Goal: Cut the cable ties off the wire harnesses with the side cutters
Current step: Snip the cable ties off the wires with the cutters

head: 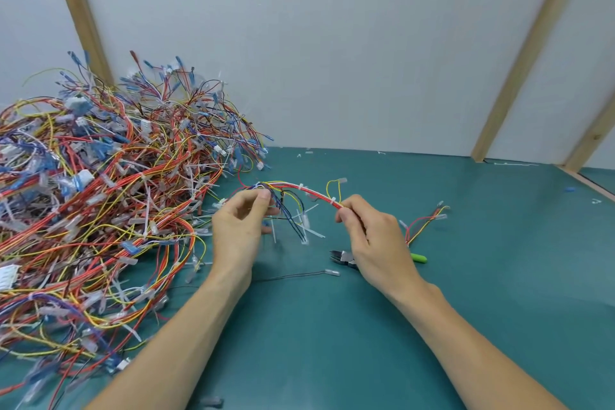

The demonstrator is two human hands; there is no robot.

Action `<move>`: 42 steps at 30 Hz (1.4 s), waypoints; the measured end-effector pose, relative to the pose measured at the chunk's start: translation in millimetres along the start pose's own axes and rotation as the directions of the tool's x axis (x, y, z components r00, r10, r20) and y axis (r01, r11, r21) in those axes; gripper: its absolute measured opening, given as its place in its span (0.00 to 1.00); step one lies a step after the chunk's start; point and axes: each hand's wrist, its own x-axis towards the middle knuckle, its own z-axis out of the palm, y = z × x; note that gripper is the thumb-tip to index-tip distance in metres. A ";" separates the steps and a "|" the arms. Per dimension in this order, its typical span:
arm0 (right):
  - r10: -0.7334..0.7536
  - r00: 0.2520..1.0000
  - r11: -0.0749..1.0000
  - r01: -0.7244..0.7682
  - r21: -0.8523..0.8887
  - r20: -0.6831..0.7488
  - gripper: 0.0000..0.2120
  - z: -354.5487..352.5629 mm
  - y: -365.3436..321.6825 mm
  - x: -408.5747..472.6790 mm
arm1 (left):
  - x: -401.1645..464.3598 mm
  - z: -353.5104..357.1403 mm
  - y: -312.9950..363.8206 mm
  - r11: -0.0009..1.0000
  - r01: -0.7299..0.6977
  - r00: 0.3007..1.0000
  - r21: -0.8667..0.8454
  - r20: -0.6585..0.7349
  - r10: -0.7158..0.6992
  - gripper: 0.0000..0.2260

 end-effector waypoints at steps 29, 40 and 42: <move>-0.068 0.981 0.982 0.098 -0.161 0.183 0.19 6.6 -15.7 -10.4 | -28.5 16.1 14.9 0.974 0.028 0.960 0.223 0.266 -0.089 0.05; 0.059 0.972 0.984 -0.019 -0.176 0.227 0.09 -10.2 10.7 -1.8 | -3.6 -6.2 30.3 0.918 0.270 0.957 -0.289 0.187 -0.222 0.05; 0.006 0.996 0.998 -0.001 -0.056 0.089 0.07 -11.3 8.8 0.3 | 0.7 -10.1 31.3 0.876 0.291 0.956 -0.386 0.153 -0.250 0.04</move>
